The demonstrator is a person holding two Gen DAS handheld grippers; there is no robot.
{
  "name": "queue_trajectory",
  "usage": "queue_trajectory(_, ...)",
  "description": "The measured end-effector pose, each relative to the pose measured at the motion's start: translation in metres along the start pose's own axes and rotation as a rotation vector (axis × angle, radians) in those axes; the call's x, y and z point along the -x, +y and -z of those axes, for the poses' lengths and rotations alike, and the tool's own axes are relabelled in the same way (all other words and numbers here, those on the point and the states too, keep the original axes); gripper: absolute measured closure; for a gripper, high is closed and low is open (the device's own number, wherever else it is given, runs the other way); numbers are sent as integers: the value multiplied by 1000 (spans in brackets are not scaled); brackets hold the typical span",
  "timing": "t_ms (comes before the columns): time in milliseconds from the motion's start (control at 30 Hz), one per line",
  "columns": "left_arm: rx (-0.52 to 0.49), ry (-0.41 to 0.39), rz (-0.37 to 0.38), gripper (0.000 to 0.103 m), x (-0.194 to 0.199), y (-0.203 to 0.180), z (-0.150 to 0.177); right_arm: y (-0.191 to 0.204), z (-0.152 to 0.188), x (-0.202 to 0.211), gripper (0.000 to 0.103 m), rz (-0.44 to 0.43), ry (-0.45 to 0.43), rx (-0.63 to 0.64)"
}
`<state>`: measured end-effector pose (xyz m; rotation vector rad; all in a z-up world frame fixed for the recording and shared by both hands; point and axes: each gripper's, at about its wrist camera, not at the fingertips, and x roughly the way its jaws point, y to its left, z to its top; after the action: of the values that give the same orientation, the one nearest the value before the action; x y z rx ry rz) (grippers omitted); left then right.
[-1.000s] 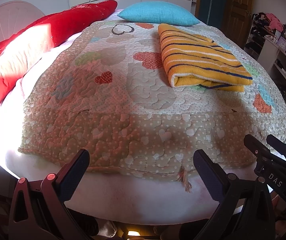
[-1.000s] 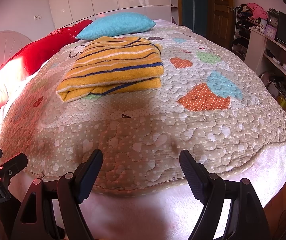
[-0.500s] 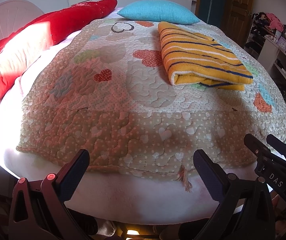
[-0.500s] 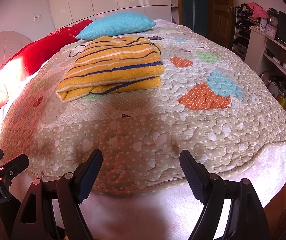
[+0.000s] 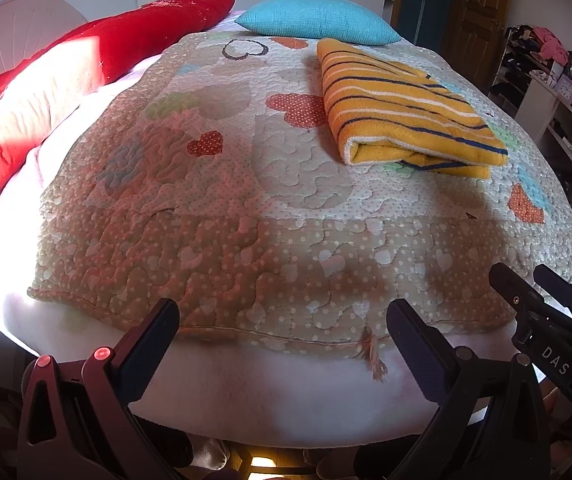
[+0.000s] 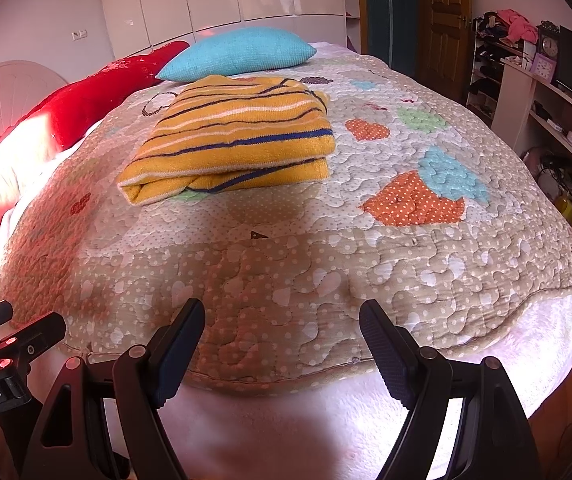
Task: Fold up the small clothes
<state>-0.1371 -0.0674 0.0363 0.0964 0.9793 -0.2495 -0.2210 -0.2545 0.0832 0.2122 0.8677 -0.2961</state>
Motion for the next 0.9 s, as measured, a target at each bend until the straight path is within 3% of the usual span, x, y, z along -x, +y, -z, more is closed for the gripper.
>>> queue_trajectory(900, 21, 27, 21, 0, -9, 6, 1, 4, -2, -3, 19, -4, -4, 13)
